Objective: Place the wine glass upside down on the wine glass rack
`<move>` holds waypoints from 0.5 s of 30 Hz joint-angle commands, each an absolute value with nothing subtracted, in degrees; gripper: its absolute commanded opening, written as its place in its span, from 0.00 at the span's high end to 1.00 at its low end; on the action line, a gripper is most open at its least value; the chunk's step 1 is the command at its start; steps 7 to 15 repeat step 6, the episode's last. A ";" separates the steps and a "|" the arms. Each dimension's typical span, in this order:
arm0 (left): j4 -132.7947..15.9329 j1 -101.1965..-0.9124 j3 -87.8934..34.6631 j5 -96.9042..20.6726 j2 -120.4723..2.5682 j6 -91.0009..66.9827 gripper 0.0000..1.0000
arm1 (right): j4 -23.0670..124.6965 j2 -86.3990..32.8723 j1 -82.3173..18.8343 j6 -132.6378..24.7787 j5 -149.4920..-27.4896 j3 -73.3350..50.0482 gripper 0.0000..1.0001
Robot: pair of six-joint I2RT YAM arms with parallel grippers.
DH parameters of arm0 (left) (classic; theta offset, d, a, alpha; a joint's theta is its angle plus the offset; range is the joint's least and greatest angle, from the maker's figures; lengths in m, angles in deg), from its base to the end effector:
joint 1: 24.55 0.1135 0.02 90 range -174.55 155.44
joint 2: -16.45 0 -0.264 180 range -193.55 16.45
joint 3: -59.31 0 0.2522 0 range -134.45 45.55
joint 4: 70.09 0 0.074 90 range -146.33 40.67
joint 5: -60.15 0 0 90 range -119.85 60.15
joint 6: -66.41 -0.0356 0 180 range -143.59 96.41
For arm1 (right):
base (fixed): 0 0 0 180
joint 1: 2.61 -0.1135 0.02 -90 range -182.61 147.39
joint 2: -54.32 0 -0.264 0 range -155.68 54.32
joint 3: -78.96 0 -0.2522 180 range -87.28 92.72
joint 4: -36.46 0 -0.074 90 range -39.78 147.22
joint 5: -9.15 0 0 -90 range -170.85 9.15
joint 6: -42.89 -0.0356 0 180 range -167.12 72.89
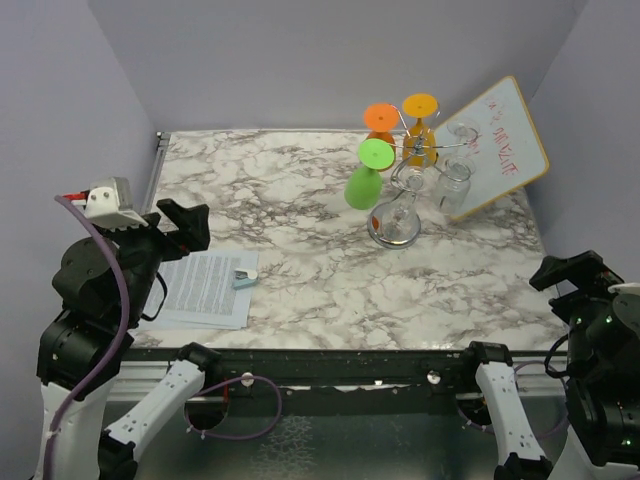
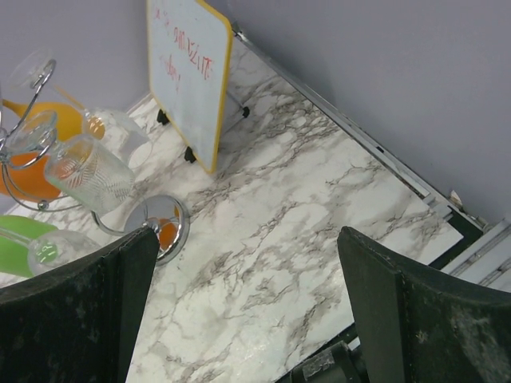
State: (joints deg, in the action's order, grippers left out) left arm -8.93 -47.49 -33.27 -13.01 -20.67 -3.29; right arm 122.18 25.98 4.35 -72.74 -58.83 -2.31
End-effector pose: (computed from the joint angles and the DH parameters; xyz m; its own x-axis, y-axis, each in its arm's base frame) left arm 0.0593 -0.0139 0.4698 -0.1231 -0.3085 -0.9432 0.0692 0.9455 -0.3182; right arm -0.0260 -0.0103 0.4481 -0.0328 0.4080 -0.9124 0.5384 0.7763 0.3278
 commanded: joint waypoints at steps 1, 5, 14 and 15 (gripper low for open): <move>-1.93 -47.14 -35.38 -10.36 -20.49 -5.02 0.01 | 126.00 25.30 4.41 -71.98 -57.38 -1.04 0.00; -1.67 -47.14 -34.81 -10.84 -20.37 -4.37 0.01 | 125.62 25.92 4.44 -70.36 -59.24 -2.37 0.00; -1.66 -47.14 -34.60 -10.87 -20.48 -4.21 0.01 | 125.40 26.06 4.44 -70.36 -59.78 -2.37 0.00; -1.66 -47.14 -34.60 -10.87 -20.48 -4.21 0.01 | 125.40 26.06 4.44 -70.36 -59.78 -2.37 0.00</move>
